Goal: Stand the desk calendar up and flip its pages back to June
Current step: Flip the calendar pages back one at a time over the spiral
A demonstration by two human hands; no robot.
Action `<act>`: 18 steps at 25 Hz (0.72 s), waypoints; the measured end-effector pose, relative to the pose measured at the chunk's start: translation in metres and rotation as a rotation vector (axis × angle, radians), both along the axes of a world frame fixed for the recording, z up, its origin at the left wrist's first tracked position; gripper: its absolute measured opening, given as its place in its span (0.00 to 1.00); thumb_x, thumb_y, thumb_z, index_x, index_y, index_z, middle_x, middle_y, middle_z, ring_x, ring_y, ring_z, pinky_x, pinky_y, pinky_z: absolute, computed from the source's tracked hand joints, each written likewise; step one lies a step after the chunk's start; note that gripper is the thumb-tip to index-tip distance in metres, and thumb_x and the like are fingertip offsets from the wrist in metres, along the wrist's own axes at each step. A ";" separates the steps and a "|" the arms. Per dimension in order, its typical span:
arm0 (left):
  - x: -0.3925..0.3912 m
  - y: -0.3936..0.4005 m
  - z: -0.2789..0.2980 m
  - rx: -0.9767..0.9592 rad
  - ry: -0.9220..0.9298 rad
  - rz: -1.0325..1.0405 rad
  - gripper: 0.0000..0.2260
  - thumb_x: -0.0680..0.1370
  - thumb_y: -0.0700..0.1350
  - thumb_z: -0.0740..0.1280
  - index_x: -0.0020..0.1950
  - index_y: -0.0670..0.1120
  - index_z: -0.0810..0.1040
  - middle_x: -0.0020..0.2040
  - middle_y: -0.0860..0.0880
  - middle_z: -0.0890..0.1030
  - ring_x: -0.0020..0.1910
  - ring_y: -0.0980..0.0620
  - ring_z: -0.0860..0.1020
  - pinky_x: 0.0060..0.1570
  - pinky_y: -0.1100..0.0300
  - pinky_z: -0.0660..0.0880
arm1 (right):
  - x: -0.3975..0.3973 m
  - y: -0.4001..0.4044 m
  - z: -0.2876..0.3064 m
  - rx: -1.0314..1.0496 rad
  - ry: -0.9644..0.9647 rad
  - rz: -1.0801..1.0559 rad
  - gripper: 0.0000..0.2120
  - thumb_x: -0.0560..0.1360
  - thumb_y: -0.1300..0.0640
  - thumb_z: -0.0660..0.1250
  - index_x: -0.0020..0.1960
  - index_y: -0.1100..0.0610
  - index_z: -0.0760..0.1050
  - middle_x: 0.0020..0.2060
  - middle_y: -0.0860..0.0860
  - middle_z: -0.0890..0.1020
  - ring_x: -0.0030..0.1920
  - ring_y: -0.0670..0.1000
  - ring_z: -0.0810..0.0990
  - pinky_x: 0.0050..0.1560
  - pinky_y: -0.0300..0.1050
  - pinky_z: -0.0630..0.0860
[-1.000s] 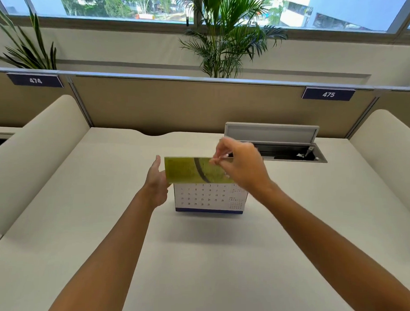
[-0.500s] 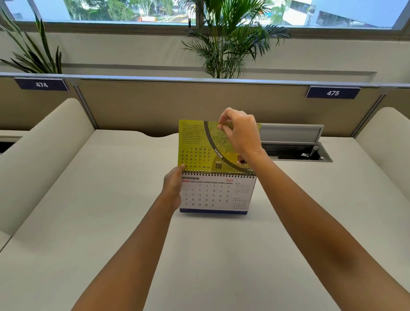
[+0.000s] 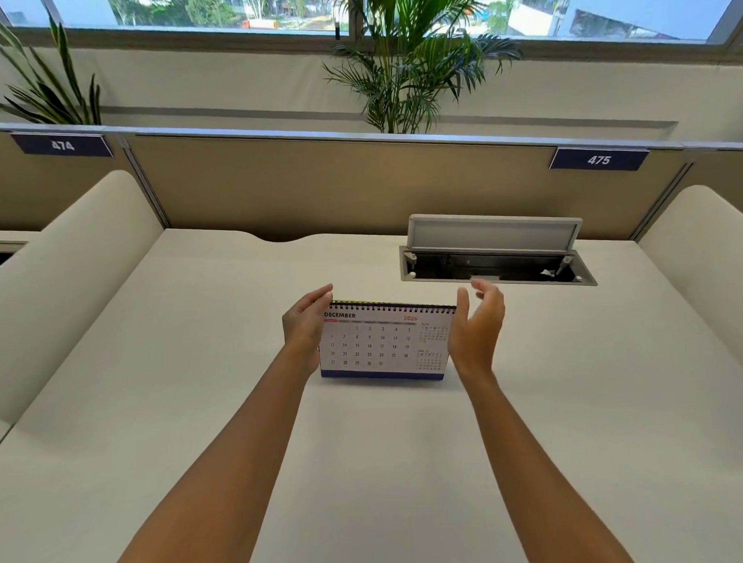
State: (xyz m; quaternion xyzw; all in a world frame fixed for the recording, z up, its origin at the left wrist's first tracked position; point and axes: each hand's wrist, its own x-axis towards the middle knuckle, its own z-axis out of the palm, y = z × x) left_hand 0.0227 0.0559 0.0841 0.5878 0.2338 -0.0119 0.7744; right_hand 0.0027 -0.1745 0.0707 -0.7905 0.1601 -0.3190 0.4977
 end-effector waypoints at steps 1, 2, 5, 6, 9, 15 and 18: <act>-0.001 0.000 -0.001 -0.008 0.005 -0.001 0.05 0.79 0.45 0.70 0.53 0.51 0.85 0.46 0.49 0.84 0.44 0.51 0.78 0.22 0.68 0.74 | -0.010 0.004 -0.011 0.049 0.030 -0.021 0.14 0.83 0.51 0.59 0.64 0.58 0.70 0.63 0.54 0.75 0.63 0.52 0.74 0.59 0.42 0.74; -0.002 0.001 -0.001 -0.025 0.010 -0.002 0.05 0.78 0.45 0.71 0.53 0.50 0.84 0.45 0.49 0.84 0.44 0.51 0.79 0.22 0.67 0.74 | -0.019 0.009 -0.020 0.091 0.065 -0.032 0.15 0.83 0.51 0.59 0.65 0.58 0.69 0.64 0.55 0.74 0.64 0.52 0.73 0.58 0.39 0.74; -0.003 0.003 -0.001 -0.074 0.028 -0.005 0.06 0.76 0.45 0.73 0.52 0.48 0.83 0.42 0.49 0.83 0.43 0.52 0.79 0.27 0.62 0.76 | -0.036 0.025 -0.044 0.136 0.207 -0.039 0.14 0.83 0.55 0.58 0.67 0.60 0.67 0.65 0.56 0.72 0.65 0.55 0.73 0.66 0.51 0.74; -0.003 0.003 -0.001 -0.076 0.031 -0.007 0.06 0.76 0.46 0.74 0.51 0.48 0.83 0.42 0.50 0.83 0.43 0.52 0.79 0.30 0.61 0.75 | -0.039 0.029 -0.048 0.148 0.260 -0.037 0.15 0.83 0.56 0.59 0.68 0.60 0.66 0.66 0.56 0.72 0.66 0.56 0.73 0.68 0.54 0.72; -0.005 0.001 -0.001 -0.076 0.021 0.020 0.06 0.75 0.46 0.75 0.50 0.48 0.83 0.42 0.49 0.84 0.43 0.52 0.80 0.33 0.60 0.75 | -0.042 0.036 -0.051 0.237 0.417 0.006 0.21 0.83 0.57 0.60 0.73 0.61 0.61 0.72 0.56 0.67 0.68 0.59 0.72 0.70 0.59 0.70; -0.007 0.000 -0.002 -0.057 0.009 0.053 0.06 0.74 0.47 0.76 0.49 0.49 0.84 0.42 0.49 0.85 0.43 0.51 0.81 0.30 0.61 0.76 | -0.047 0.048 -0.052 0.182 0.480 0.116 0.31 0.81 0.57 0.64 0.79 0.59 0.53 0.75 0.56 0.63 0.73 0.58 0.67 0.73 0.61 0.65; -0.008 0.000 -0.002 -0.059 0.010 0.062 0.07 0.74 0.47 0.76 0.51 0.48 0.85 0.42 0.49 0.85 0.42 0.51 0.81 0.26 0.64 0.76 | -0.051 0.049 -0.051 0.204 0.484 0.113 0.31 0.81 0.56 0.64 0.79 0.58 0.53 0.76 0.55 0.62 0.73 0.58 0.66 0.73 0.61 0.66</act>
